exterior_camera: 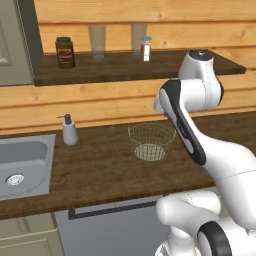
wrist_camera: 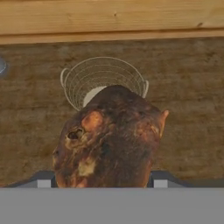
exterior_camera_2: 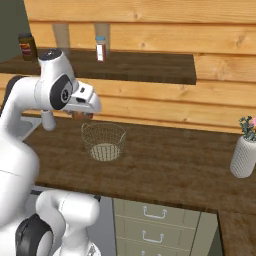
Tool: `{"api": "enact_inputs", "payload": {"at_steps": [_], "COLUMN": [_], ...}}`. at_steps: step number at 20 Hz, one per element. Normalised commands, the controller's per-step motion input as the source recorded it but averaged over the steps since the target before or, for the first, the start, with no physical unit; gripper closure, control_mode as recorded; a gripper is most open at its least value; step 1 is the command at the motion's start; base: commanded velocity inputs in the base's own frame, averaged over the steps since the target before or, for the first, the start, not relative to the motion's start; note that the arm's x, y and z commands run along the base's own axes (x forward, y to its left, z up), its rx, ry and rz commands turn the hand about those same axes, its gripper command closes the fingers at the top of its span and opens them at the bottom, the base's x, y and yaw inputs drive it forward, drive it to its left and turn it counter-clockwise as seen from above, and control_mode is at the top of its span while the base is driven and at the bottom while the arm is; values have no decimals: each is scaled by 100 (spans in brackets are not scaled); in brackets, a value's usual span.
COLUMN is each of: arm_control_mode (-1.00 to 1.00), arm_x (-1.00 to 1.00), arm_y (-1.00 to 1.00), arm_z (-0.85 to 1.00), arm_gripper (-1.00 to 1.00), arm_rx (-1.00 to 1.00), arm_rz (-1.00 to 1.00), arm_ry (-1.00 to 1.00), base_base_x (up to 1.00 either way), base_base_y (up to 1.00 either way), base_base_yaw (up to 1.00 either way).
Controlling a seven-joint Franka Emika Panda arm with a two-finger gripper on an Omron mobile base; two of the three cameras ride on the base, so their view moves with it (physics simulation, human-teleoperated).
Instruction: Open the cabinet, pick up the bread from the cabinet and place it in the basket. Then move the basket to the dining counter.
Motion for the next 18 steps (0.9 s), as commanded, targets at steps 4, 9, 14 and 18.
{"api": "enact_inputs", "payload": {"at_steps": [4, 9, 14, 18], "arm_control_mode": [-100, -100, -100, -100], "arm_x": [36, 40, 49, 42], "arm_y": [0, 0, 2, 0], "arm_z": [-67, -52, -38, -32], "arm_gripper": [100, 100, 100, 100], "arm_rx": [0, 0, 0, 0], "arm_rz": [0, 0, -1, 0], "arm_ry": [1, 6, 12, 5], "base_base_x": [0, 0, 0, 0], "base_base_y": [0, 0, 0, 0], "base_base_yaw": [0, 0, 0, 0]}}
